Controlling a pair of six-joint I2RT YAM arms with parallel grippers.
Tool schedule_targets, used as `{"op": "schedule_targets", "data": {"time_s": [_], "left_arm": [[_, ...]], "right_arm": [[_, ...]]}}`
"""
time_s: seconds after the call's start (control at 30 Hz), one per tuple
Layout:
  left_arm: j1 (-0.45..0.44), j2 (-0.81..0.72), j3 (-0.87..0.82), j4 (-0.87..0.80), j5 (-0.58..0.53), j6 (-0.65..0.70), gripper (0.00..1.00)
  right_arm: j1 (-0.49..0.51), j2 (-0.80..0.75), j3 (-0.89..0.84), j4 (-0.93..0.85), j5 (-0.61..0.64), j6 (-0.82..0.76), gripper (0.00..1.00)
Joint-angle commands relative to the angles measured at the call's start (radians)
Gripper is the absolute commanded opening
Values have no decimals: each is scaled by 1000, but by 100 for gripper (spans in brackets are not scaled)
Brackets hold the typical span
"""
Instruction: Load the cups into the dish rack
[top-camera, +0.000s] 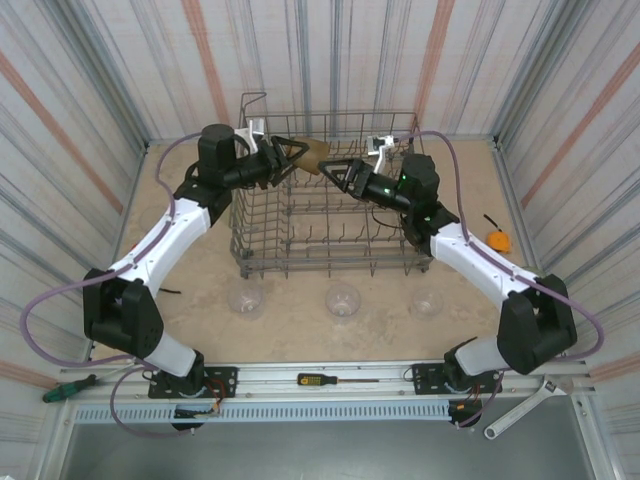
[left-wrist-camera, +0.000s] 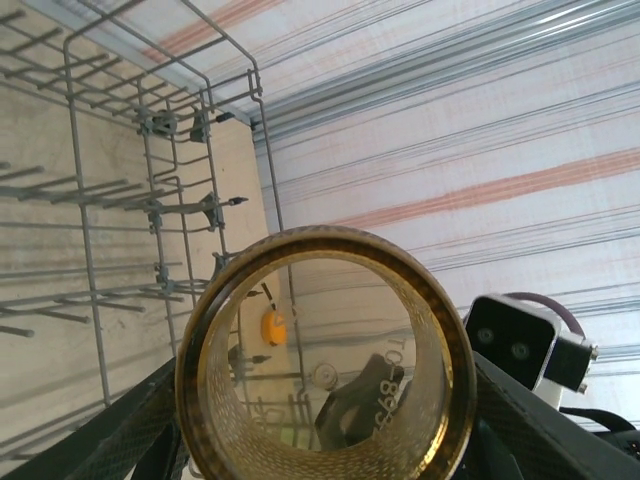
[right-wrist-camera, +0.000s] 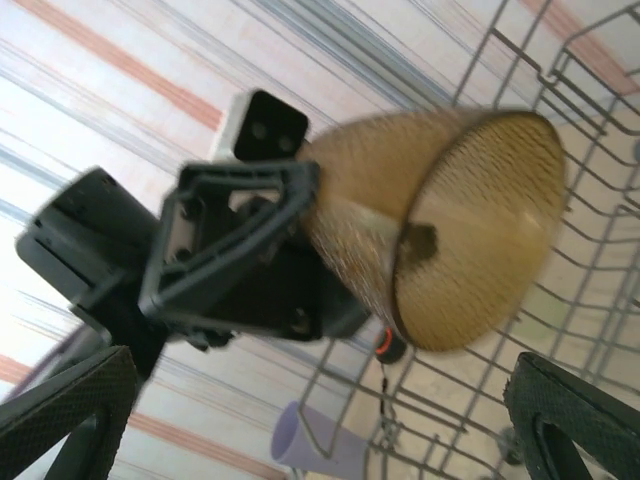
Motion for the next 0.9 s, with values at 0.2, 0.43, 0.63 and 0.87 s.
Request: {"op": "schedule_targets", "data": {"time_s": [0.2,0.43,0.63,0.87], "left_arm": [[-5,32,107,-119,-64,180,40],[-5,94,183,-180,-107,272,39],[-8,183,297,-265,-139,363,38],[-38,295,462,-400,-227,512,38]], "right_arm": [[-46,-186,-99,-265,96,-163,99],[-75,-324,-98,-449,176,-274,99],[-104,-372,-88,-528,216,-333,99],[-118,-330,-45,-605,222,-399,99]]}}
